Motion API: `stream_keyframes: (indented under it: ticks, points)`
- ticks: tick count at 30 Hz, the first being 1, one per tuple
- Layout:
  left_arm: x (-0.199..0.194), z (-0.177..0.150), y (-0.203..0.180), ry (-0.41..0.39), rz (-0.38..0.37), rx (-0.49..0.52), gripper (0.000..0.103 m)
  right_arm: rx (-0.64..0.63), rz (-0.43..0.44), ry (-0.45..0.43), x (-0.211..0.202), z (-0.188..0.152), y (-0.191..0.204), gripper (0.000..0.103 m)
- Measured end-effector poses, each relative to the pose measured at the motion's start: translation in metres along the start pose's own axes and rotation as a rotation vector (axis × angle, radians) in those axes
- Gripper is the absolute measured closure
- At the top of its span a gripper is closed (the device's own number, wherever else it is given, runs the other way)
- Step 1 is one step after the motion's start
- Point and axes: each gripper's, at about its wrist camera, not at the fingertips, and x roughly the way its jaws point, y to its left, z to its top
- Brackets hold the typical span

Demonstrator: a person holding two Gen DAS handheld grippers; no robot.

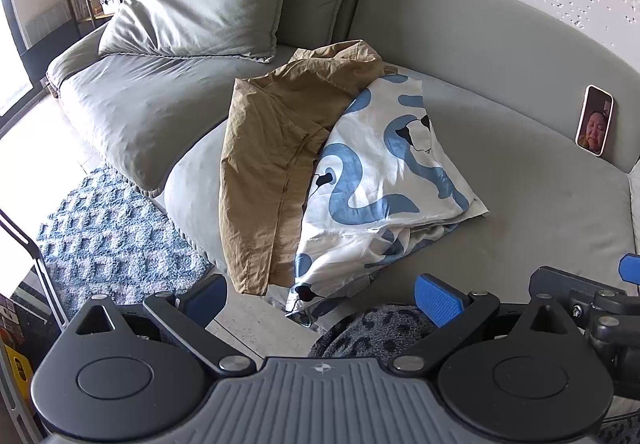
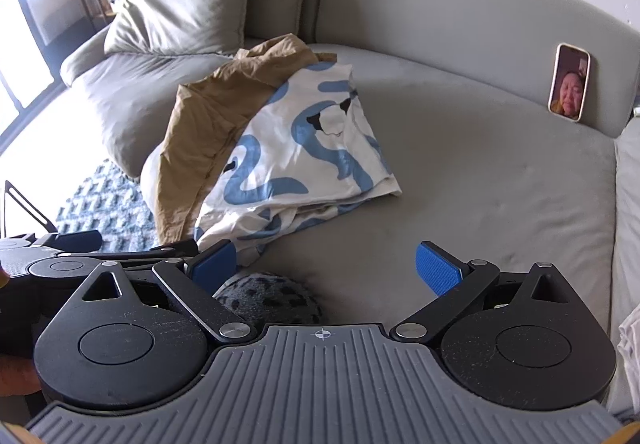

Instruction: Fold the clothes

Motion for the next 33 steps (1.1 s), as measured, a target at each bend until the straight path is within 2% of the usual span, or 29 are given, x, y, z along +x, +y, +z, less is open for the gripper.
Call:
stream_keyframes:
  ticks: [7, 11, 33]
  points:
    - [0.003, -0.002, -0.008, 0.002, 0.012, 0.008, 0.002, 0.009, -0.011, -0.041, -0.001, -0.012, 0.007, 0.004]
    - [0.003, -0.003, -0.008, -0.001, 0.008, 0.012, 0.002, 0.037, 0.016, -0.019, 0.0, -0.007, -0.005, 0.004]
    - [0.004, 0.0, -0.009, 0.005, -0.006, 0.019, 0.002, 0.047, 0.012, -0.011, 0.001, -0.007, -0.012, 0.004]
